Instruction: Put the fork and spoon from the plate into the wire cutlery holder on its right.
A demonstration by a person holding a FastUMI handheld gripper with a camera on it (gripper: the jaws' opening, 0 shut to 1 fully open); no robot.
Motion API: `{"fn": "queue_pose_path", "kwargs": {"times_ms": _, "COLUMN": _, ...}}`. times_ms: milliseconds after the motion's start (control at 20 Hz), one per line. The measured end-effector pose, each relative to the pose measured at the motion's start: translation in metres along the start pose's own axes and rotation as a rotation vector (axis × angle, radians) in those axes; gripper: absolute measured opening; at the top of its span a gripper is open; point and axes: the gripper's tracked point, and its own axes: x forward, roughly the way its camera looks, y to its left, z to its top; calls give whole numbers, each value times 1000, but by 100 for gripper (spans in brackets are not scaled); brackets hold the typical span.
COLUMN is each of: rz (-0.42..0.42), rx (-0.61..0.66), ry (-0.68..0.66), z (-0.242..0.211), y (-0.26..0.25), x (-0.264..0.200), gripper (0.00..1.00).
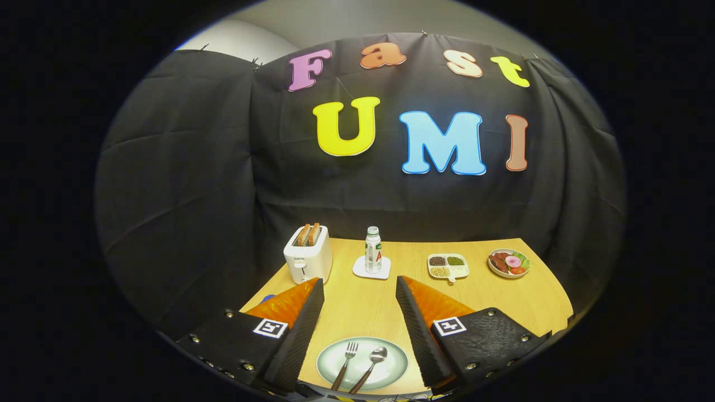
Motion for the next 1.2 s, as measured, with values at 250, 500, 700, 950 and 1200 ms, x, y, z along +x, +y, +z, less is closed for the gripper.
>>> {"fn": "queue_pose_path", "kwargs": {"times_ms": 250, "rz": -49, "rx": 33, "ry": 86, "z": -30, "y": -11, "x": 14, "gripper": 80}}
{"fn": "queue_pose_path", "kwargs": {"times_ms": 500, "rz": -85, "rx": 86, "ry": 229, "z": -83, "y": -17, "x": 26, "gripper": 82}}
{"fn": "queue_pose_path", "kwargs": {"times_ms": 700, "rz": -120, "rx": 100, "ry": 374, "z": -137, "y": -19, "x": 29, "gripper": 82}}
{"fn": "queue_pose_path", "kwargs": {"times_ms": 950, "rz": -120, "rx": 123, "ry": 557, "z": -206, "y": -15, "x": 30, "gripper": 82}}
{"fn": "queue_pose_path", "kwargs": {"times_ms": 1200, "rz": -131, "rx": 172, "ry": 677, "z": -256, "y": -11, "x": 31, "gripper": 82}}
